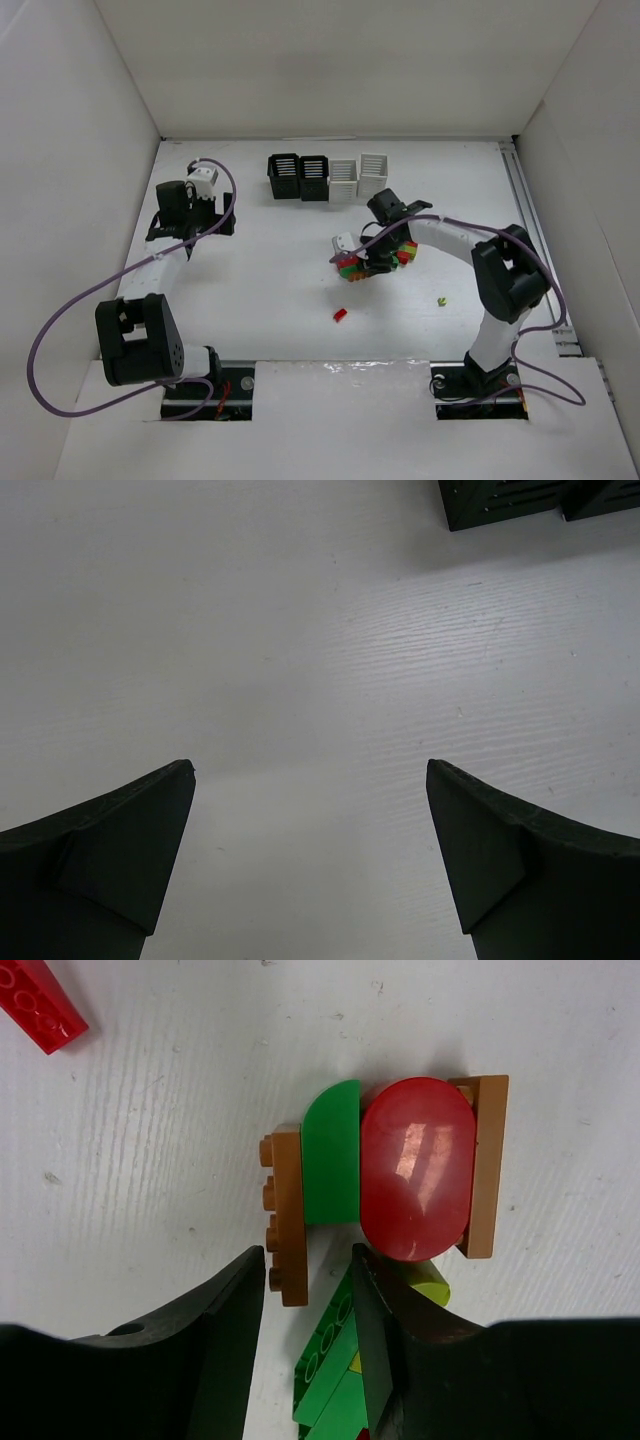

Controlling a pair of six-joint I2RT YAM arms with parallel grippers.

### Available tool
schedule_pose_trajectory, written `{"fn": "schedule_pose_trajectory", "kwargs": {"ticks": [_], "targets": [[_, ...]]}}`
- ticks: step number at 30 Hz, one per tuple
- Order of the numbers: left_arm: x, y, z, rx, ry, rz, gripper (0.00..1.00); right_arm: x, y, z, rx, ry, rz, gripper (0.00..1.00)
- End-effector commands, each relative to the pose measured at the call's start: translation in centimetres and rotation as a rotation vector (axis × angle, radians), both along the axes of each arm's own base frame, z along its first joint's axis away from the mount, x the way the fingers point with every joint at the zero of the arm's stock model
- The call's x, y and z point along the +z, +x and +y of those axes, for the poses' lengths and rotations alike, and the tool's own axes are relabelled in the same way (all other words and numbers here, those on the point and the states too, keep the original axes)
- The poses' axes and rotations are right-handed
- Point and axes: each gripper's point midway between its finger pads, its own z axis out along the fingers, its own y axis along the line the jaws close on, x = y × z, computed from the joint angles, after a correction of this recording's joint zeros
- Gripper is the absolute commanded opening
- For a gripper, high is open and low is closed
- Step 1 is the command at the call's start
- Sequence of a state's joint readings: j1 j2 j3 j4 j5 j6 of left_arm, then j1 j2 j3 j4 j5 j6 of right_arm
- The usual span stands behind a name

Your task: Sort the legos into containers by color

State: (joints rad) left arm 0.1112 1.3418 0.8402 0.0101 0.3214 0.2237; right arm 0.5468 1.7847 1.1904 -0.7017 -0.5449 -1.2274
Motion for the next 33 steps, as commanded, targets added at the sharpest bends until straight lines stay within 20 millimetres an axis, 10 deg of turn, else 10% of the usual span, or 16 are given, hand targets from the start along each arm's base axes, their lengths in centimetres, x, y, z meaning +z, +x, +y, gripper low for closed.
{"fn": "schedule_pose_trajectory", "kwargs": {"ticks": [1,20,33], "targets": [[2.6,1.4,0.3,0.004,0.017,-0.074,1.00,0.6,0.4,1.0,0.041,0.000,-0.013,0.45],[3.9,2.1,-2.2,-0.130,-0.058,-0.106,1.00,-1.0,0.4,0.5,0.088,-0.085,-0.008,0.17],[8.4,-1.0,-11.7,-0.506,-0.565,-0.007,1.00,12.9,9.8,4.8,-0.078,0.321,-0.670,0.00]]}}
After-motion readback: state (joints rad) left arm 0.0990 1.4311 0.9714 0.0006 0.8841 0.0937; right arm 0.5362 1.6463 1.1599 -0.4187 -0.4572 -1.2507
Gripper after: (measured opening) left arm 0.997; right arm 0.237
